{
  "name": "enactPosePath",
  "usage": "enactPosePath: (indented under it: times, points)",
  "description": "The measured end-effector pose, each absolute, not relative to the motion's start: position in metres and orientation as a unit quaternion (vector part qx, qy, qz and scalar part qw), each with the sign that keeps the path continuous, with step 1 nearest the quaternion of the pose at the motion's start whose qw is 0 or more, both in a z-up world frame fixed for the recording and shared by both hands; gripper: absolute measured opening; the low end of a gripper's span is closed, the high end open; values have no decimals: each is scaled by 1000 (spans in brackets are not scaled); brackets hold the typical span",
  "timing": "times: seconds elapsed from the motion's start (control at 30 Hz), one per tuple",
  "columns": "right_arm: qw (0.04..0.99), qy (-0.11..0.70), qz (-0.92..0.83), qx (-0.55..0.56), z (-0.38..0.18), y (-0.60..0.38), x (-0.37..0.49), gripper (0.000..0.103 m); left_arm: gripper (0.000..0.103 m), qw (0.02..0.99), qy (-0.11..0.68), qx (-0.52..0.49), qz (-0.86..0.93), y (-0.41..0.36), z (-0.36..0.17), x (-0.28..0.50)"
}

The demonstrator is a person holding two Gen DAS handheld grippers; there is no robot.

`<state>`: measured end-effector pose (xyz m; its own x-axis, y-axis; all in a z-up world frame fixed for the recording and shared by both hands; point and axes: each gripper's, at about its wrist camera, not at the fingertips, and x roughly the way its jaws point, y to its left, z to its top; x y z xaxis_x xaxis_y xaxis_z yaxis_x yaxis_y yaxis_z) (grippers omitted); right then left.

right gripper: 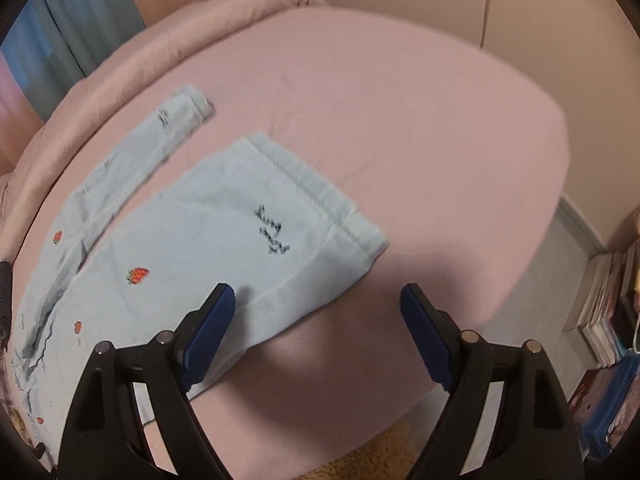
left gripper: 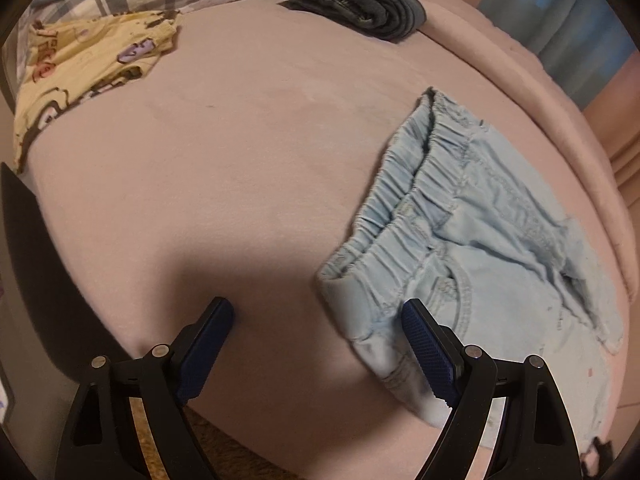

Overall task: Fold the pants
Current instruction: 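Grasp the waistband with the left gripper while the right gripper grasps a leg hem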

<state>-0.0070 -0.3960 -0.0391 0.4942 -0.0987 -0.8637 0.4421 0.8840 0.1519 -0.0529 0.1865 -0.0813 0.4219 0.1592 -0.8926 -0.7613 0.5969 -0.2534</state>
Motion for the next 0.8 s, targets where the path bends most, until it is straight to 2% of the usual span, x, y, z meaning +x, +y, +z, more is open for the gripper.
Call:
enactPosePath:
  times: [0.23,0.3,0.33,0.37,0.4,0.43,0.47,0.53,0.6,0.8]
  points:
    - [860,454,-132,194,-36,-386,5,83,73,777,432,-362,282,188,-80,-46]
    - [861,453,-126,194,-38,-382,13,83,55,777,425,-372,278,191,-81,-41]
    - [861,454,-129,190,-39,-381,16,81,51,776,420,-380,276,193,-81,-41]
    - [862,454,-133,180,-38,-378,18,78,42,776,415,-389,273,196,-83,-39]
    - [864,453,-135,174,-37,-376,19,67,36,774,410,-400,270,198,-84,-39]
    - [866,452,-133,169,-36,-373,20,50,31,772,406,-407,271,201,-84,-38]
    - [867,451,-132,167,-34,-373,20,42,27,770,402,-417,268,203,-84,-39]
    - [866,450,-140,167,-34,-378,20,16,20,764,389,-444,262,207,-83,-44]
    - [868,444,-138,177,-28,-385,16,11,14,762,367,-466,259,209,-74,-50]
    - [901,383,-121,165,21,-388,3,8,13,789,346,-450,235,205,-32,-56]
